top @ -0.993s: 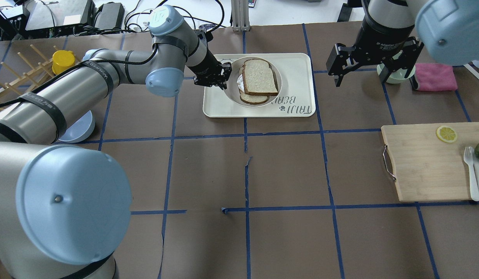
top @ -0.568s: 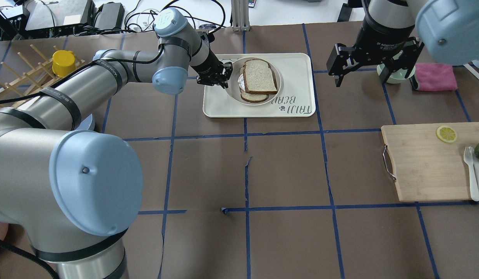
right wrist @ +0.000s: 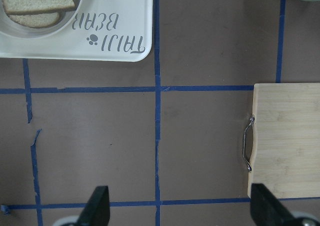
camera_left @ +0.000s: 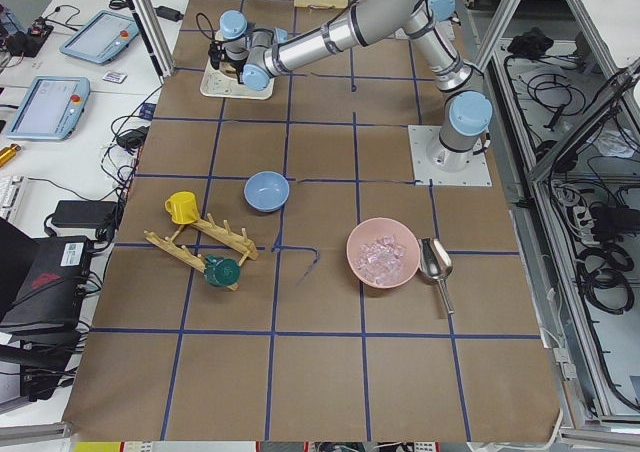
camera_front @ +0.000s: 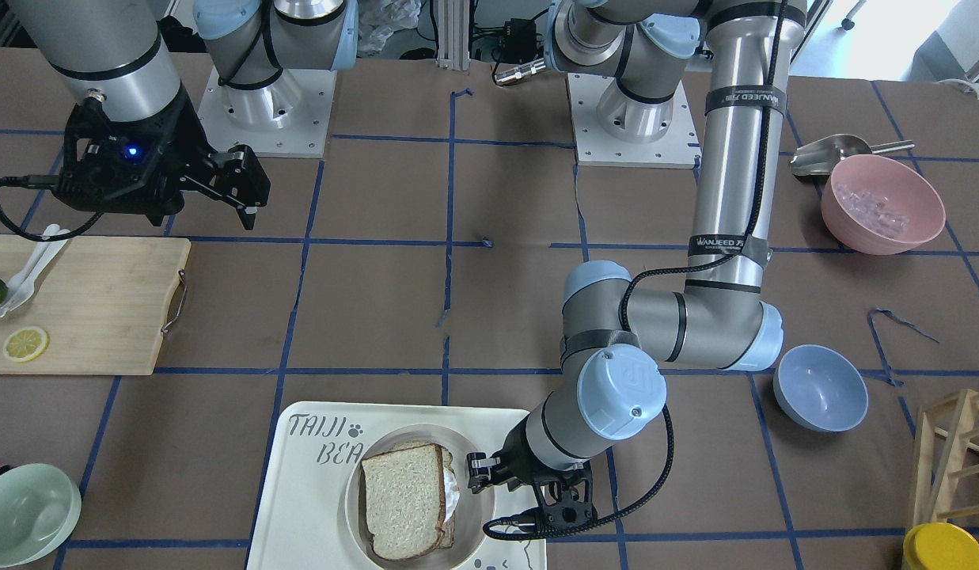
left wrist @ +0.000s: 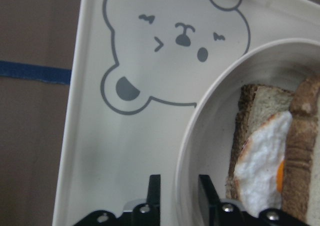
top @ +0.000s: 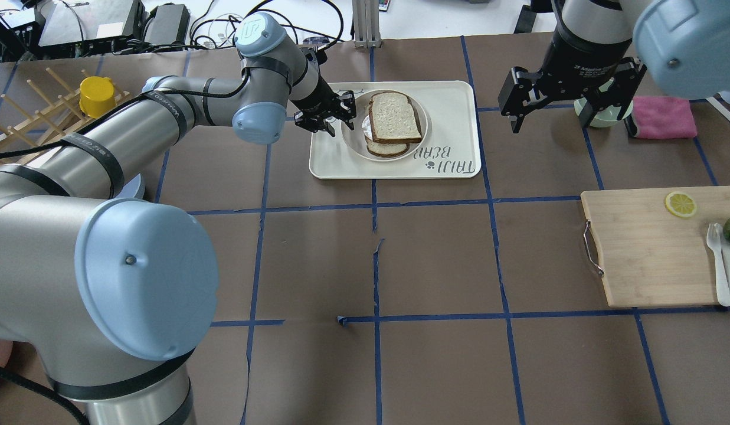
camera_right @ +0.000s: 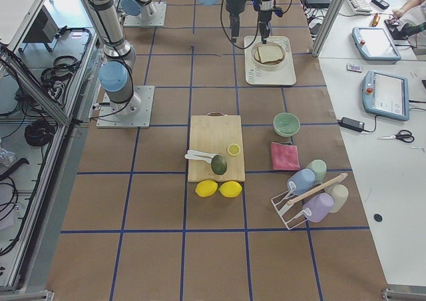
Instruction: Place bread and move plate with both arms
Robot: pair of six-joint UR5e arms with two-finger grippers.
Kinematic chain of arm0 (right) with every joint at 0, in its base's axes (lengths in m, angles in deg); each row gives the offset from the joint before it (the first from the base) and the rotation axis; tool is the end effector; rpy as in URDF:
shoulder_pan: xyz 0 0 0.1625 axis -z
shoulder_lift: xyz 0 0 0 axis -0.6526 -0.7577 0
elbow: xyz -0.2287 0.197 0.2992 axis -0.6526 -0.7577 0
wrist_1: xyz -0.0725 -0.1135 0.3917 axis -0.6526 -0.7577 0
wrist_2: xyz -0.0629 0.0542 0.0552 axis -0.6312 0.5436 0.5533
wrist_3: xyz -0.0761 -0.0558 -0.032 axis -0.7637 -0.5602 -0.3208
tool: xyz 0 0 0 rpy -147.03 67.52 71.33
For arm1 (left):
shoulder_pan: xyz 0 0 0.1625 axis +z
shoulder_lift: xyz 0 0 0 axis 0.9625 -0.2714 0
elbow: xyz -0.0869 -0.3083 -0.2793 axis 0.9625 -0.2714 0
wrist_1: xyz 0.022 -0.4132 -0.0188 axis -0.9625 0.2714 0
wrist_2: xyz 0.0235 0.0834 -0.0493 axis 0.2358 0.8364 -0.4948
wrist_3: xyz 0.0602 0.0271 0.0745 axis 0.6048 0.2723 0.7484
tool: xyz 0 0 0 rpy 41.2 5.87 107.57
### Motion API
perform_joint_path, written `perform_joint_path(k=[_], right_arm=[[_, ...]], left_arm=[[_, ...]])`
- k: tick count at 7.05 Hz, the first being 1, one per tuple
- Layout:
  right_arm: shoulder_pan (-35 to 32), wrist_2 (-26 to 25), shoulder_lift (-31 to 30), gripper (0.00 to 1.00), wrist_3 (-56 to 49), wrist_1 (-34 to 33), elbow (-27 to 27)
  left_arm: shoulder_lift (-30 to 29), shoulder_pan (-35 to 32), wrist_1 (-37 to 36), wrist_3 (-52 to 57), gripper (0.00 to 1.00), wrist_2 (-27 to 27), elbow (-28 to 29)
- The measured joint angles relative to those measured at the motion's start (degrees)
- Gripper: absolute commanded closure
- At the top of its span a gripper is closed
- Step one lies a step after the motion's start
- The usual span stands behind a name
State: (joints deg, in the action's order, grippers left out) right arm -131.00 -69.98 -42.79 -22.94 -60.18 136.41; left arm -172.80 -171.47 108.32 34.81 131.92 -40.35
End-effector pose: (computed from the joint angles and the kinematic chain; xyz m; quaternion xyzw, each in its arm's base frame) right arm 0.1310 -0.5098 0.4823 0.0013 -0.9997 0.0014 0.0229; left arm -0.2543 -0.7078 0.2029 0.0621 -0.9835 0.0445 0.1642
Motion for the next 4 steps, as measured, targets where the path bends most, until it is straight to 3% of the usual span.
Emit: perform_joint_path(k=[2, 4], right_arm=[[0.0, -0.06, -0.03, 0.0, -0.02, 0.08, 0.02], [-0.01, -0.07, -0.13, 0.0, -0.3, 0.23, 0.04]], left_arm=[[4.7, -0.15, 4.26, -0.01, 0.0, 2.84, -1.51], [12.51, -0.36, 14.72, 0.32, 0.0, 6.4, -2.75]])
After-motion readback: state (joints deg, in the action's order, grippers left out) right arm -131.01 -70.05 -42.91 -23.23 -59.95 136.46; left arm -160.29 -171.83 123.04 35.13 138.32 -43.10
